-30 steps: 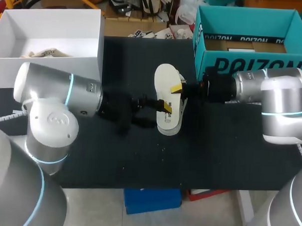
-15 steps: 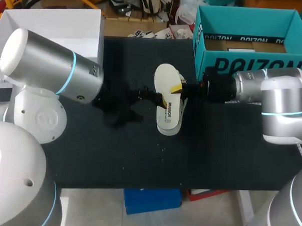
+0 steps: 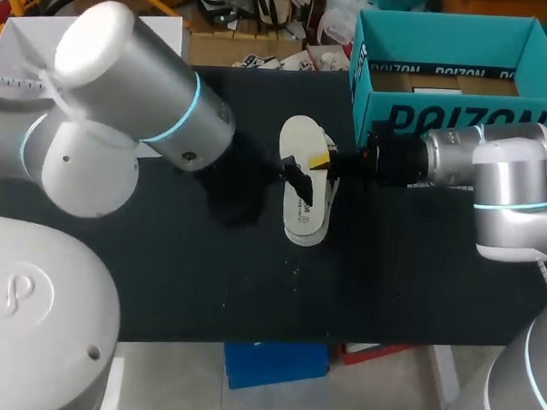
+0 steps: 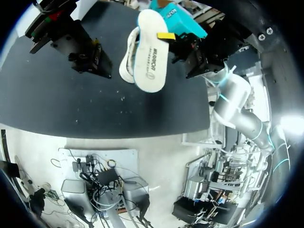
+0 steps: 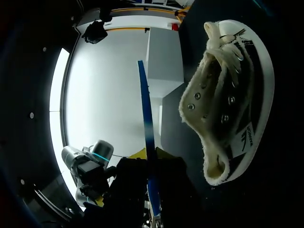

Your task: Take the shoe out of the shoebox, open the shoe tongue, remove and reinsert the insole, then place the shoe into the shoebox

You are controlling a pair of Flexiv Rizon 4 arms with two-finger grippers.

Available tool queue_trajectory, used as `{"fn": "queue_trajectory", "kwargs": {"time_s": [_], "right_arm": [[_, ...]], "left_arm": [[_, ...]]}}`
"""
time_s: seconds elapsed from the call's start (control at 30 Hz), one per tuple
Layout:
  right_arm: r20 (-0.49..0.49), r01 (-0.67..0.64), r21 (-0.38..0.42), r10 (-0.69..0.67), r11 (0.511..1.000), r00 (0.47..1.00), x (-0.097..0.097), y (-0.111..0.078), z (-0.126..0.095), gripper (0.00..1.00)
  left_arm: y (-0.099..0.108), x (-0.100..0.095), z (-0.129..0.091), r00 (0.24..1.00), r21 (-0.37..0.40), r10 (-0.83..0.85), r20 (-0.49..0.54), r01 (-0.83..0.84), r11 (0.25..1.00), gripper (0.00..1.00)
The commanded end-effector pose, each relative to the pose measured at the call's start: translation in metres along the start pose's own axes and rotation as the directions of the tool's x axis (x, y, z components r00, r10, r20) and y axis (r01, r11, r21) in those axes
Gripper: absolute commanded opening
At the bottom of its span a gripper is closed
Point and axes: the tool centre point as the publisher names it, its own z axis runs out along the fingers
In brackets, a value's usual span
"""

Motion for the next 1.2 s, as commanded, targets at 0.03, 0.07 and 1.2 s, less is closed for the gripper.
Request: {"fn": "queue_trajectory", "kwargs": {"time_s": [0.03,0.07,1.2], "right_arm": [[0.003,-0.001,0.000,0.001,1.000,1.000,0.000,0.000,0.001,0.00],[0.003,-0.001,0.000,0.001,1.000,1.000,0.000,0.000,0.001,0.00],[0.003,-0.001,0.000,0.001,1.000,1.000,0.000,0.000,0.001,0.00]], "left_arm": [[0.014,-0.010,0.007,0.960,0.022,-0.001,-0.278,0.008,1.000,1.00],[0.016,-0.011,0.007,0.960,0.036,0.005,-0.279,0.005,0.999,1.00],[0.046,-0.018,0.019,0.923,0.024,0.031,-0.384,-0.024,0.999,1.00]]}}
